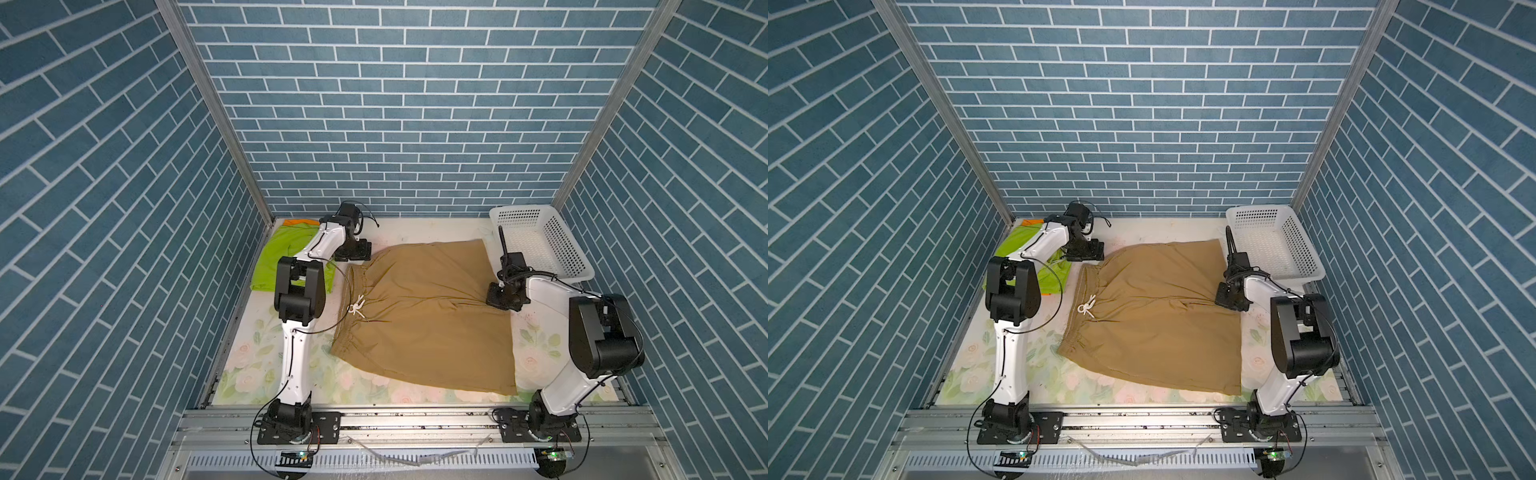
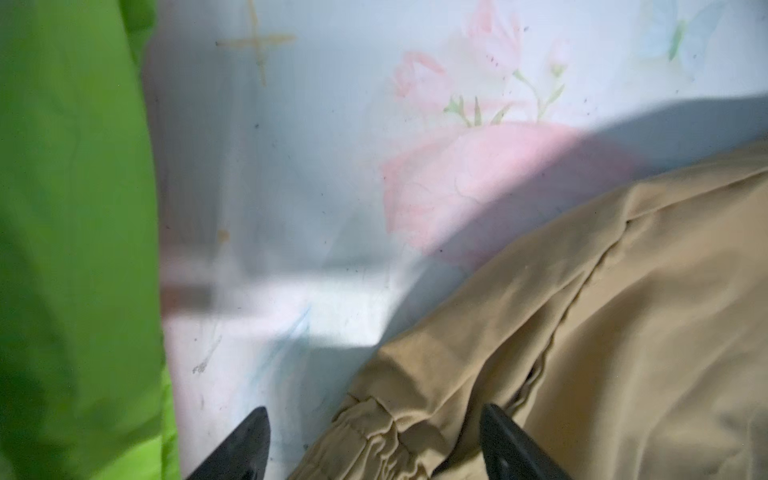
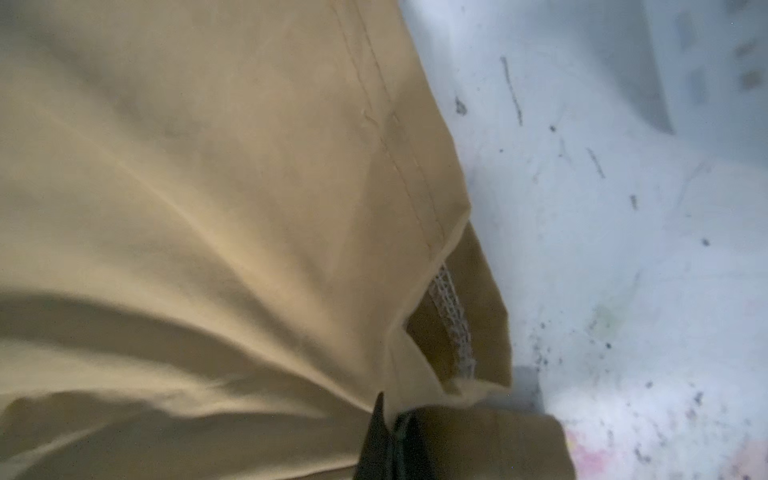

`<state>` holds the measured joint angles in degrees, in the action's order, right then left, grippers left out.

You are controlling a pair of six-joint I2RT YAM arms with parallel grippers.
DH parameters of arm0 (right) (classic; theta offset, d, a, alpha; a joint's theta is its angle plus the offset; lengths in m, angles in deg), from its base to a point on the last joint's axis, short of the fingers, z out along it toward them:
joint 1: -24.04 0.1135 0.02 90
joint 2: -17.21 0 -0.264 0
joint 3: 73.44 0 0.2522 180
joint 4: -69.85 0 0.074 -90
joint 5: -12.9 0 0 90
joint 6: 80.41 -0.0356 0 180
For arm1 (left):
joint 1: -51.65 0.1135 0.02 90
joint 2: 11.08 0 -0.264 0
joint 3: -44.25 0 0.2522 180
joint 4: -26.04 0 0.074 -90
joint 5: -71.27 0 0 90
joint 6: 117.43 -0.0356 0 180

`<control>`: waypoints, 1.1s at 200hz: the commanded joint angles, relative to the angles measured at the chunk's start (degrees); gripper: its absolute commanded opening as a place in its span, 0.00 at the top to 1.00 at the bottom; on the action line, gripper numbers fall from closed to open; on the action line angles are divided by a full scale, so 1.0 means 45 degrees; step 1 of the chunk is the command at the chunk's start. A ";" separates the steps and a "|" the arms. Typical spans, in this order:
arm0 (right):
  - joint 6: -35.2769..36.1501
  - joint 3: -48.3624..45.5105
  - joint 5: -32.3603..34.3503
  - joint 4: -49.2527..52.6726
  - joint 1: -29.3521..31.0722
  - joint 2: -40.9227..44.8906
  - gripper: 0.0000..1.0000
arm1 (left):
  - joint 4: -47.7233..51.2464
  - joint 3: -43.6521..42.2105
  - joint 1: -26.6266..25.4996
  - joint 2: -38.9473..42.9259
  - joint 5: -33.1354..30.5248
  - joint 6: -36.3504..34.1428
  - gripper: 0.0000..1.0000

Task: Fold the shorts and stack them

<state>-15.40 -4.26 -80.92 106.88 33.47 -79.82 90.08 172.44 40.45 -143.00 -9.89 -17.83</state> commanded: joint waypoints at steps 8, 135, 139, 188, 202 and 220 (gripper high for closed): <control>0.0378 0.0182 0.0352 0.0475 -0.0184 0.0160 0.99 | 0.1082 0.0070 0.0217 -0.0353 0.0420 -0.0563 0.22; 0.0359 0.0084 0.0299 0.0416 -0.0221 0.0487 0.99 | 0.1222 -0.0317 0.0380 -0.0743 0.2153 -0.0887 0.60; 0.0359 0.0080 0.0285 0.0434 -0.0214 0.0496 0.99 | 0.1256 -0.0325 0.0380 -0.0723 0.2128 -0.0939 0.65; 0.0339 -0.0073 0.0284 0.0406 -0.0215 0.0603 0.98 | 0.1319 -0.0390 0.0458 -0.0104 0.1957 -0.1192 1.00; 0.0322 -0.0279 0.0284 0.0427 -0.0221 0.0786 0.98 | 0.1090 -0.0581 0.0458 0.0485 0.1850 -0.1183 1.00; 0.0266 -0.0622 0.0222 0.0469 -0.0221 0.1100 0.97 | 0.0365 -0.1195 0.0458 0.1609 0.1702 -0.0996 1.00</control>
<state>-14.88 -4.94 -80.92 107.07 32.77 -78.25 93.86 169.64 42.31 -143.48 -1.13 -22.31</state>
